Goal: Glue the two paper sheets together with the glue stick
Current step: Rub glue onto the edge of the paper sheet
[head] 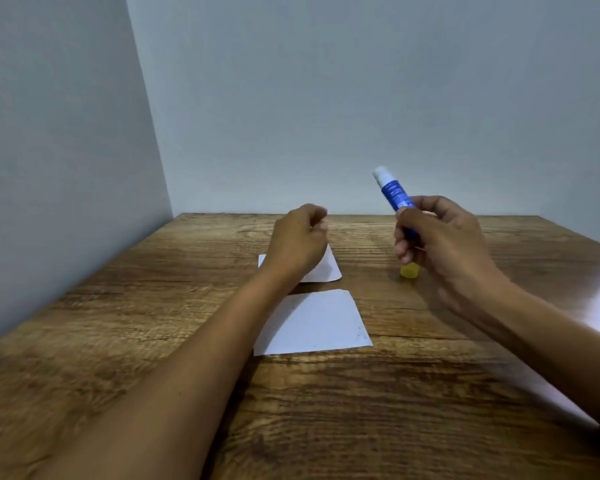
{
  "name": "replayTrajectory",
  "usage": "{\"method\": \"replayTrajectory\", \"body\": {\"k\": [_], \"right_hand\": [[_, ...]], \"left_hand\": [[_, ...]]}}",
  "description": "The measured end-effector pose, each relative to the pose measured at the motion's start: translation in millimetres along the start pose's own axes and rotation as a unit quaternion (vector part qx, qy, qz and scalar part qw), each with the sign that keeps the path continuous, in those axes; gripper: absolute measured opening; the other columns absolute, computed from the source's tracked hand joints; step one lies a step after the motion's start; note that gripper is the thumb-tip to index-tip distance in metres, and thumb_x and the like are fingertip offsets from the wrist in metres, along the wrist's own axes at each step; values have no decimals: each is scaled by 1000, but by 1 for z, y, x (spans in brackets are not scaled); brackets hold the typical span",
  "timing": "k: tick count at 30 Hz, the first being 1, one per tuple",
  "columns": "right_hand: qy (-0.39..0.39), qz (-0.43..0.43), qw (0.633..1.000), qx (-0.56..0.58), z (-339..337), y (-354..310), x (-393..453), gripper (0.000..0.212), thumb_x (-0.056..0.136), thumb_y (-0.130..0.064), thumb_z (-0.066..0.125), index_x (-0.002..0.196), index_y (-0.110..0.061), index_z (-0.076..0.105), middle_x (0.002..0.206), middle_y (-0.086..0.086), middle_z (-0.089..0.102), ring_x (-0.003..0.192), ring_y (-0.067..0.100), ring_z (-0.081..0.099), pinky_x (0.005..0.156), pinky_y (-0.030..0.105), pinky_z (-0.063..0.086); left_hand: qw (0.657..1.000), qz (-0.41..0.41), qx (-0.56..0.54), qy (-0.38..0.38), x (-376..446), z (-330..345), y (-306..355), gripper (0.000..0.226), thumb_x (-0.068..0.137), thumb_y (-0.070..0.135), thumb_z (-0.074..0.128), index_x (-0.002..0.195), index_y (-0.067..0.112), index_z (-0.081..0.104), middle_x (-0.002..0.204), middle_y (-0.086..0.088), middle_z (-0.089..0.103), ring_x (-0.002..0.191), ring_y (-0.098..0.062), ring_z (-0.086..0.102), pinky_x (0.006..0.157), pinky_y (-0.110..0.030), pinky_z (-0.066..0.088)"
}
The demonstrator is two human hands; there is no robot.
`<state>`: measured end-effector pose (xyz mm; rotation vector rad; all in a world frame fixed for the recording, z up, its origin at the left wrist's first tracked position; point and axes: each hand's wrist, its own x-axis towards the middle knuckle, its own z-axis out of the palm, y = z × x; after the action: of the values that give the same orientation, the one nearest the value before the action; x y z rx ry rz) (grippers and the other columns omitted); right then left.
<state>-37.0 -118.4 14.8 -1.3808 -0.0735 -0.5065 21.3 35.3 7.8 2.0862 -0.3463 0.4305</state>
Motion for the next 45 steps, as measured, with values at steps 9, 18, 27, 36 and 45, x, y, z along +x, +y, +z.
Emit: {"method": "replayTrajectory", "body": {"k": [9,18,27,36,45], "right_hand": [[22,-46,998,-46,-12,-12,7,5,85,-14,58,87,-9,59,67,5,53,44,10,44,41,22,40],[-55,-95,977,-183,-5,-3,13,12,95,-23,44,96,-10,43,71,11,68,53,17,63,53,29,53],[-85,-76,963,-242,13,1,34,16,91,-21,49,103,-13,43,78,12,69,61,22,66,60,30,56],[-98,-39,923,-370,48,26,57,25,81,-11,58,104,-7,50,95,10,61,84,28,63,79,43,55],[-102,-88,888,-440,51,42,68,24,81,-15,60,102,-7,53,83,1,52,64,10,46,55,19,37]], "left_hand": [[954,6,267,-137,-5,9,-23,30,88,31,44,109,19,62,122,-3,60,120,-25,44,103,-49,28],[946,30,282,-157,-2,14,-17,38,88,43,43,119,24,54,133,-4,52,126,-29,36,102,-47,28],[919,-22,341,-196,-3,-1,-25,53,79,66,38,128,45,40,145,-2,32,135,-33,14,101,-57,17],[918,-27,341,-202,-3,-1,-19,53,79,63,43,125,38,45,141,-3,33,134,-33,16,101,-55,17],[920,-64,294,-251,4,-11,-17,46,79,43,50,124,37,47,142,-3,29,137,-35,9,106,-55,12]]}}
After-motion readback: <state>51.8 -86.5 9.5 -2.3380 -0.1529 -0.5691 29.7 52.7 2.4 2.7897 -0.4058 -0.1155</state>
